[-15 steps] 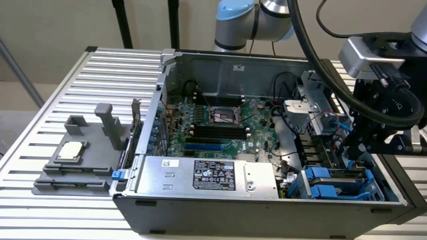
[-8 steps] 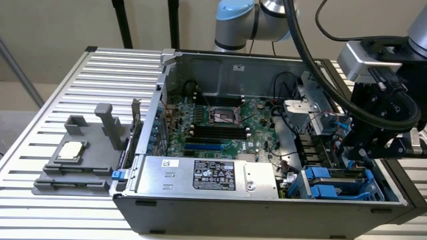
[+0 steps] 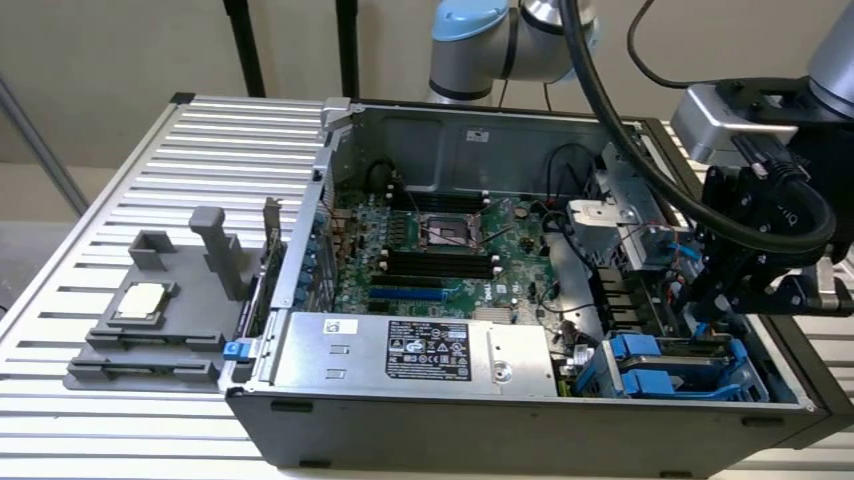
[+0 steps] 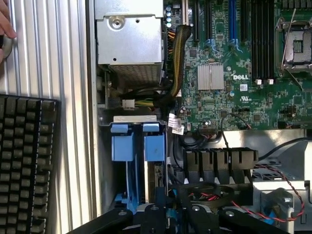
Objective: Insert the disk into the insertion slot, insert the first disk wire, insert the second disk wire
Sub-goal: 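Insert the second disk wire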
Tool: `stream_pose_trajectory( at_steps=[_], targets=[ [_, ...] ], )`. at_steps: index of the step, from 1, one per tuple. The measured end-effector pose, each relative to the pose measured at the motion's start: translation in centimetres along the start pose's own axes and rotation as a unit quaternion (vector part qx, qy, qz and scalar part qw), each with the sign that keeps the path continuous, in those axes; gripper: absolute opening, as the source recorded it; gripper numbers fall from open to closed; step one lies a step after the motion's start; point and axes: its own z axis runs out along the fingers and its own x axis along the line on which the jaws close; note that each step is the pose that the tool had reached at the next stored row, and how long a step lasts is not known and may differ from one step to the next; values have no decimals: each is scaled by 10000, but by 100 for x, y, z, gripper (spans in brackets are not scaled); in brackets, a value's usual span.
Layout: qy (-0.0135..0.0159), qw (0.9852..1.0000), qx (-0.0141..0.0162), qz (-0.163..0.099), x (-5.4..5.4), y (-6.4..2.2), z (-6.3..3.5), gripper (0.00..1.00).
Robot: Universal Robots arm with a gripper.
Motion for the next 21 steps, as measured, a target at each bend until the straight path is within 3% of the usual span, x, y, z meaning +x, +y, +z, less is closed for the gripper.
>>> stream_pose_trajectory(
  at_steps=[2,5,8,9,13,16,21],
  targets=[
    [49,10000,3,-2,-8,0,3,24],
    [97,10000,5,-4,-16,1,13,24],
    [105,9999,6,-3,-16,2,20,21],
    [104,9999,6,-3,-16,6,22,16],
    [104,9999,14,-3,0,39,30,16],
    [65,10000,42,-4,31,89,41,16],
    [-12,9999,130,-6,66,174,83,16]
  ],
)
